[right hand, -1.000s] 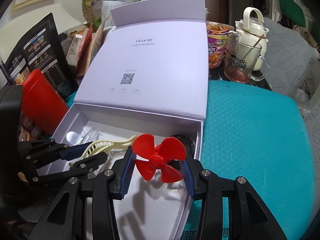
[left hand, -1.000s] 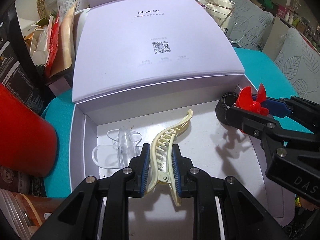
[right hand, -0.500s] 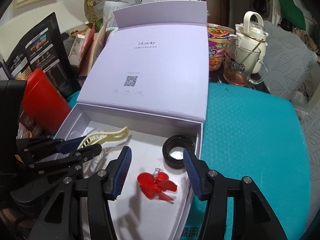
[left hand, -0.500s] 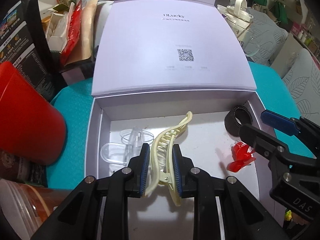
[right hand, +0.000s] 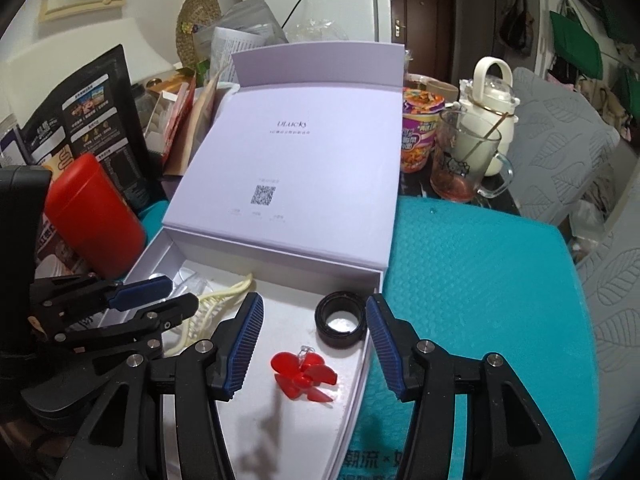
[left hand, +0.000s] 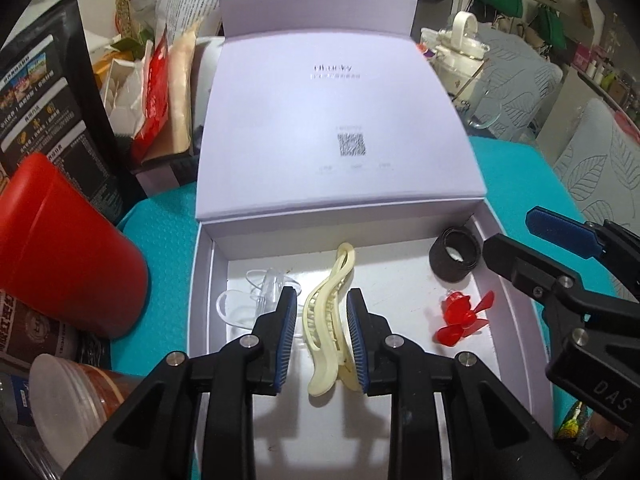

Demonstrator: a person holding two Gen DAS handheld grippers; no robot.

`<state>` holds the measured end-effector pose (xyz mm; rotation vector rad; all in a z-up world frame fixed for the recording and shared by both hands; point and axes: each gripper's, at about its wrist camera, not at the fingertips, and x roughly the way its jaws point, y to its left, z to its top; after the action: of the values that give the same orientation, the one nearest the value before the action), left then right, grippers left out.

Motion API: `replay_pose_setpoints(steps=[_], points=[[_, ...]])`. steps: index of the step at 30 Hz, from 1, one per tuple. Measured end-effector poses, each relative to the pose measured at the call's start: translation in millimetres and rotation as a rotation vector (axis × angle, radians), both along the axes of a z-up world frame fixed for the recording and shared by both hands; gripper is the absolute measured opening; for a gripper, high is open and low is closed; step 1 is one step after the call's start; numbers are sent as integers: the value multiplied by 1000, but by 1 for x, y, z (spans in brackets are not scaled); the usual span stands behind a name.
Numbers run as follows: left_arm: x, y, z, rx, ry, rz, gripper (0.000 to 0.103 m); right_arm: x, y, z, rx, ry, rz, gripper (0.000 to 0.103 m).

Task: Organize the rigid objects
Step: 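Open the right gripper releasing the propeller while the left releases the cream clip in the box, then withdraw both grippers from the box back toward the remaining clips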

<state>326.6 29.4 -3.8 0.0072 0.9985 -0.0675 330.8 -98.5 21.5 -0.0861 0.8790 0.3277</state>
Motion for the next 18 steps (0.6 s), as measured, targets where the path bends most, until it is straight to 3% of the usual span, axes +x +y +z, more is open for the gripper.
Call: replay_pose_setpoints(steps=[6, 18], points=[[-13, 3, 19, 32, -56, 24, 25, -10, 0, 14, 16, -34, -4, 54], [-34, 7, 53, 1, -125, 66, 25, -43, 8, 46, 9, -104, 32, 54]])
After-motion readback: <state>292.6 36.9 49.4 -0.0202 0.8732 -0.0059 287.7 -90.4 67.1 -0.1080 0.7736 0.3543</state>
